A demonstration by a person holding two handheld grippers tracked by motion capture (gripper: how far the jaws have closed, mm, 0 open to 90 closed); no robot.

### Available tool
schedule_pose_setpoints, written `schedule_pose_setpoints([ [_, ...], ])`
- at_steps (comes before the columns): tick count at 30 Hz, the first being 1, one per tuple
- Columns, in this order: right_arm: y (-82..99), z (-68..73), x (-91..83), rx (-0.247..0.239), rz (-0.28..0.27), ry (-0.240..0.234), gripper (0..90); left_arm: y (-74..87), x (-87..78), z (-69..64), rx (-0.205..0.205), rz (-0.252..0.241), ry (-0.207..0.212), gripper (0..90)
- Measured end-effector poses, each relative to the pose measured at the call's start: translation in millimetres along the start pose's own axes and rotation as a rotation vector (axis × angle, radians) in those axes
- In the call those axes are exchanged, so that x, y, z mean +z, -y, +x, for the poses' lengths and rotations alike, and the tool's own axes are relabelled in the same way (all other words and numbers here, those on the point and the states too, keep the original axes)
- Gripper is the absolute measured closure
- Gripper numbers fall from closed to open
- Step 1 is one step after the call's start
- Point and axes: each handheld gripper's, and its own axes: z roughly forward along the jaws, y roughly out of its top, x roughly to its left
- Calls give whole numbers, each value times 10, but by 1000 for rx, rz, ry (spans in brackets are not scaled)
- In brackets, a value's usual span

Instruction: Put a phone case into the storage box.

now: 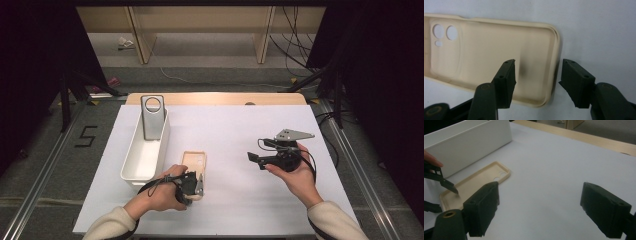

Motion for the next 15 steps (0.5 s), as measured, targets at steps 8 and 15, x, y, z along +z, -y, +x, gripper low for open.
schedule_pose_setpoints([
  [8, 1, 1, 2, 1, -2, -1, 164, -10, 0, 3, 11, 7, 26, 493],
  [15, 2, 1, 4, 1, -2, 0, 164, -13, 0, 11, 19, 8, 54, 555],
])
